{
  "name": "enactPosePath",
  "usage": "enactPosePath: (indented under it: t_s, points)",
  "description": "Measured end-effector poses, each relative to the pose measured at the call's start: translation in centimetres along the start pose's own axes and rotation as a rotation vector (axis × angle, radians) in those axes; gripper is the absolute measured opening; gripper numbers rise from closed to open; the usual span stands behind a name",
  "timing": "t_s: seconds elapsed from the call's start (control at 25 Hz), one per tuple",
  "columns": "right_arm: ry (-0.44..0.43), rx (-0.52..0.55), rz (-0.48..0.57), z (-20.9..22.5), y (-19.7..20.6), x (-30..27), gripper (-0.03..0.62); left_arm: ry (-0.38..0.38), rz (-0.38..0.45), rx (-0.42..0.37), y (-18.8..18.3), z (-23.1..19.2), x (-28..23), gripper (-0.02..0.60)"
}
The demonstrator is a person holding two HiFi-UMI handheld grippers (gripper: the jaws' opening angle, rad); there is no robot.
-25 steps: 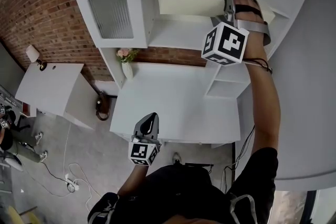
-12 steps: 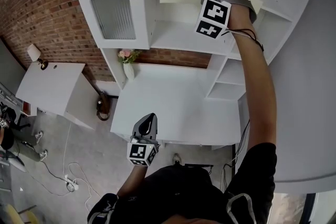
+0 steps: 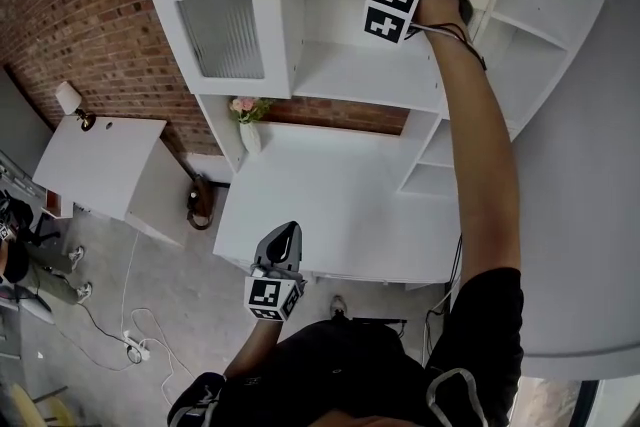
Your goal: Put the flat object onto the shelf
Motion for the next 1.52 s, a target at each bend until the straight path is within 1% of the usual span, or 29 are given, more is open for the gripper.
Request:
enactPosePath:
  t_s: [0.16,0.28,0.6,0.8,0.96,1.12,1.16,1.24,1.32,1.36,1.4,1.44,1.48,1.52]
  points:
    - [-0.033,-0.002,-0.033,0.2,0.1,-1.9,0.440,-0.016,-0.007,0.000,0.3,-0.8,-0.3,0.009]
    - [-0.045,-0.004,-0.038,0.4,0.0,-2.8,0.448,-0.019,-0.006,0.001,0.4,-1.0,-0.6,0.009]
    - [-0.004,-0.001,-0.045,0.5,-0.1,-4.3,0.454,-0.036,0.000,-0.002,0.6,-1.7,-0.9,0.009]
    - [-0.004,-0.023,-0.031,0.7,-0.4,-4.2,0.454,-0.036,0.015,-0.010,0.1,-1.4,-0.6,0.009]
    - [0.050,-0.070,0.025,1.0,-0.3,-2.3,0.454,-0.036,0.011,-0.009,-0.4,-1.1,0.5,0.009]
    - [0.078,-0.043,0.047,0.5,-0.7,0.0,0.454,-0.041,0.010,-0.005,-0.5,-1.0,1.1,0.009]
    - [0.107,-0.033,0.062,0.2,-0.9,1.0,0.454,-0.040,0.014,-0.004,-0.5,-0.8,1.3,0.009]
    - [0.206,-0.040,0.126,-0.9,-1.5,4.7,0.453,-0.031,0.019,-0.006,-0.7,-0.3,1.6,0.009]
    - [0.329,-0.108,0.217,-3.2,-1.9,9.9,0.451,-0.021,0.016,-0.005,-0.7,-0.1,2.1,0.009]
    - [0.378,-0.179,0.275,-4.8,-2.0,12.7,0.451,-0.017,0.010,0.001,-0.6,0.0,2.3,0.009]
    - [0.400,-0.287,0.346,-6.7,-1.9,15.2,0.448,-0.014,0.001,0.010,-0.5,0.1,2.6,0.009]
    - [0.387,-0.430,0.429,-8.8,-1.7,17.5,0.445,-0.011,-0.009,0.021,-0.5,0.2,2.9,0.009]
    - [0.346,-0.600,0.522,-11.1,-1.3,19.4,0.436,-0.007,-0.013,0.030,-0.5,0.4,3.2,0.009]
    - [0.294,-0.790,0.613,-13.6,-0.6,21.0,0.390,0.000,-0.010,0.035,-0.6,0.6,3.5,0.009]
Point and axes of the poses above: the fingertips, and each gripper's own axes: x backward along the fingers, z to its right, y out of its underside, the point moved 8 cm from there along x, backward along the fingers, and after that the axes turned 12 degrees about z, right-handed, at the moved point
